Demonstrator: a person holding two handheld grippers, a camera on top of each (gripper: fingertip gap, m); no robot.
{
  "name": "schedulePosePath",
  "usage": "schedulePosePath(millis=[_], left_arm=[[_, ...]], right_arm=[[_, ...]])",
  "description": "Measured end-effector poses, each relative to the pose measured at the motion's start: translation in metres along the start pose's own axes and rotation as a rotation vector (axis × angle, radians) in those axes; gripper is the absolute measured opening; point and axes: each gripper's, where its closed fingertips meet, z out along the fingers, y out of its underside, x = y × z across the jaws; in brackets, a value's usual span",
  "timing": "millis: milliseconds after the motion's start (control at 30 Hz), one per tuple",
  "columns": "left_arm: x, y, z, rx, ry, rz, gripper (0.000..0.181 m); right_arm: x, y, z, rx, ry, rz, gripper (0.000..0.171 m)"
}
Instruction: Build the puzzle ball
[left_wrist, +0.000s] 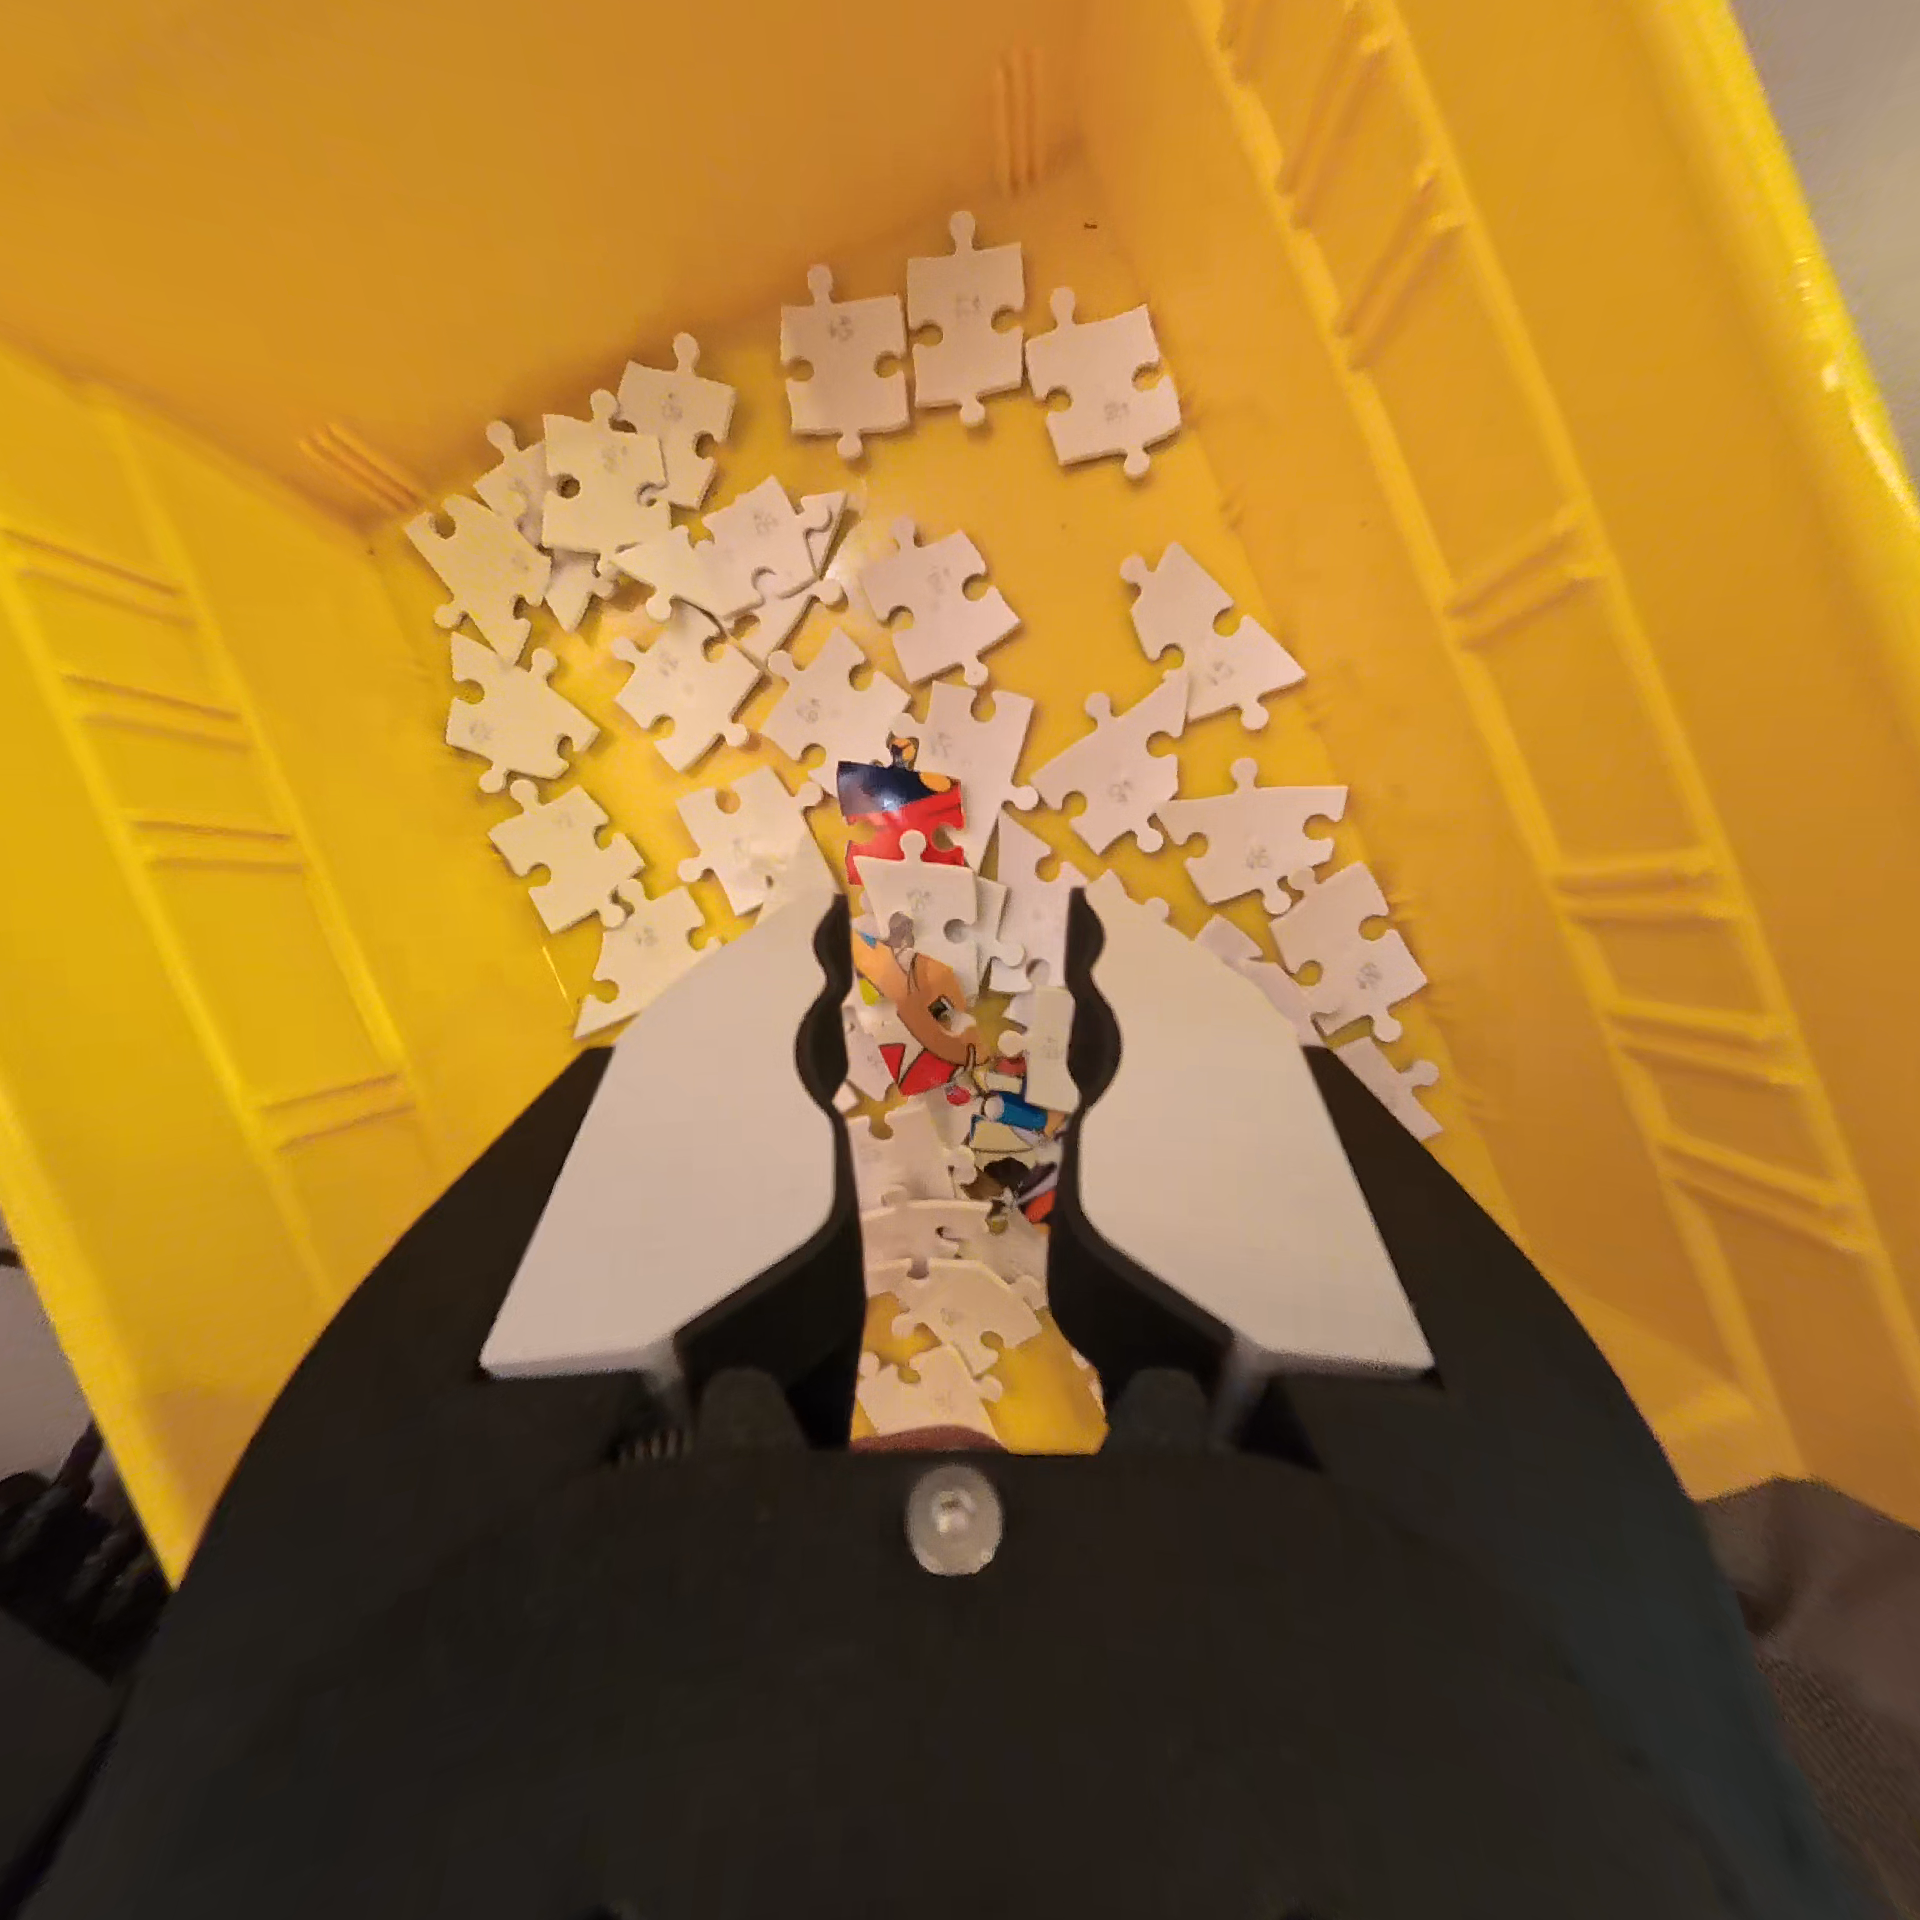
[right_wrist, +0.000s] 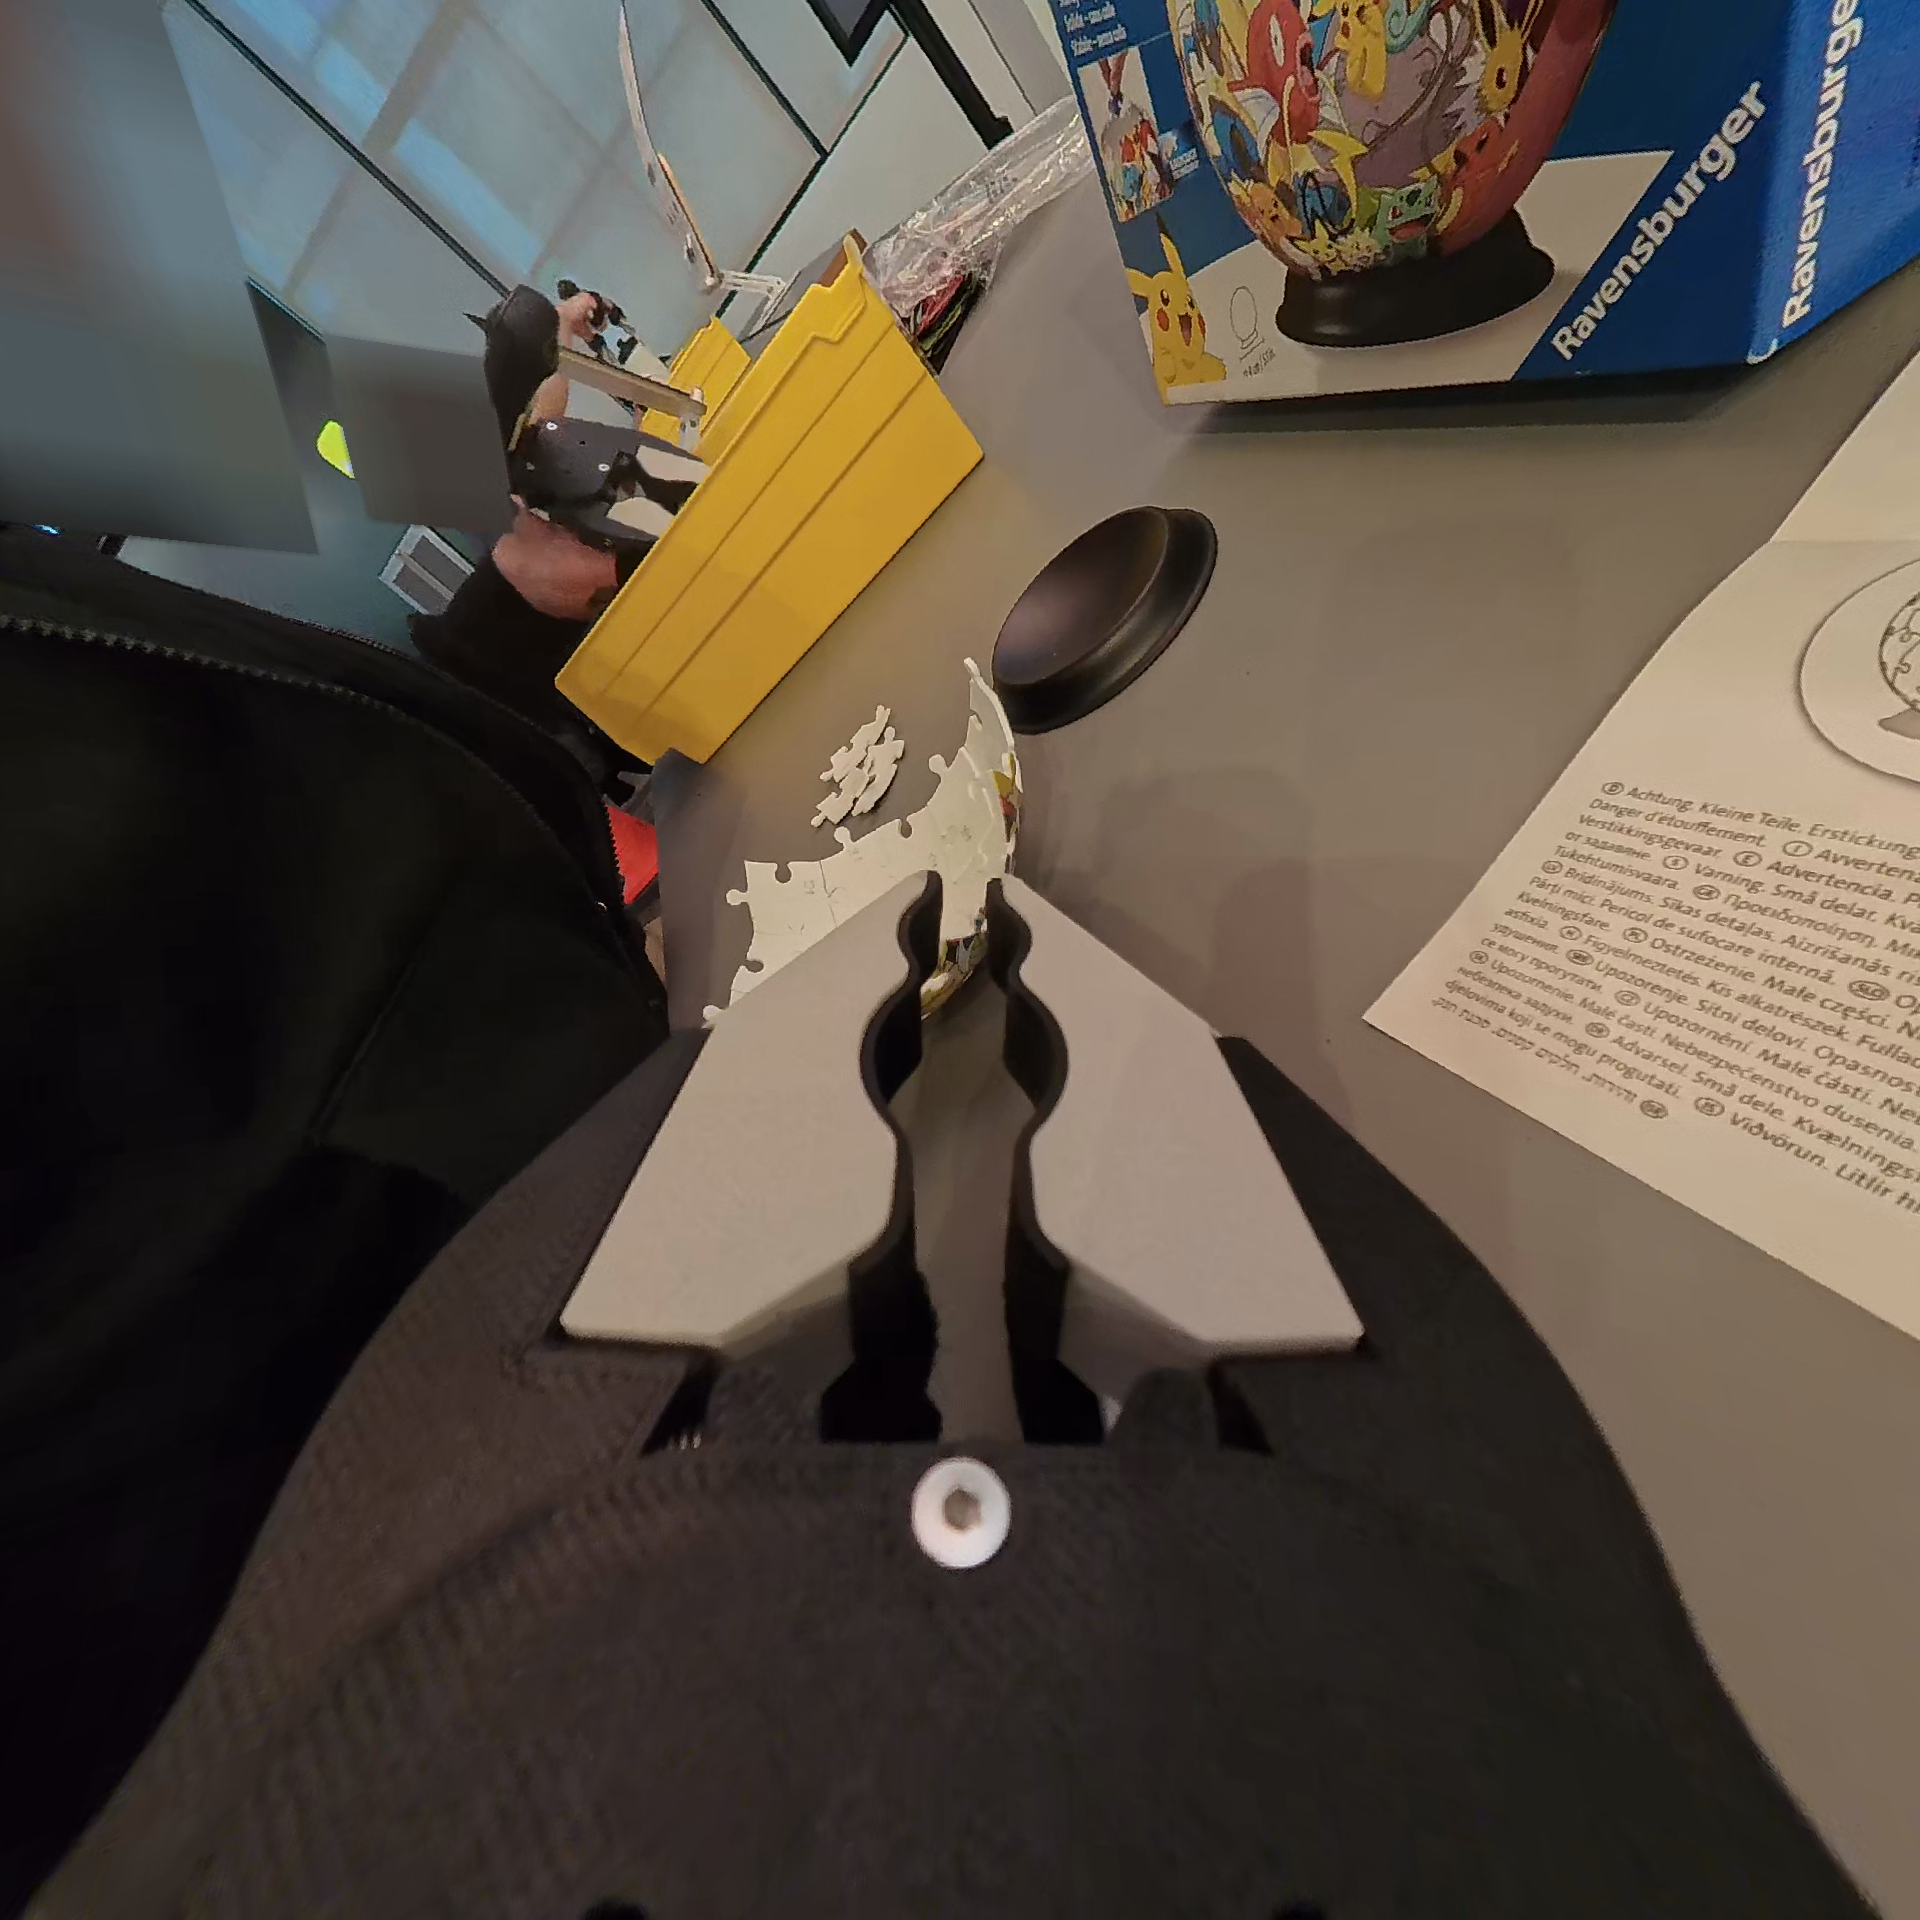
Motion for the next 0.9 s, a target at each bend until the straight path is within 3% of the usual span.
schedulePosePath(millis=[33,500,900], left_arm=[[-0.001,0.0,-0.003,0.017,-0.006,-0.004,0.038],[0.004,0.014,-0.038,0.144,-0.013,-0.008,0.035],[-0.007,0.048,-0.06,0.116,-0.081,-0.044,0.036]], right_arm=[[0.0,0.0,0.0,-0.002,0.002,0.003,0.007],[0.006,0.003,0.004,-0.032,0.021,0.043,0.007],[0.006,0.004,0.005,-0.042,0.02,0.044,0.008]])
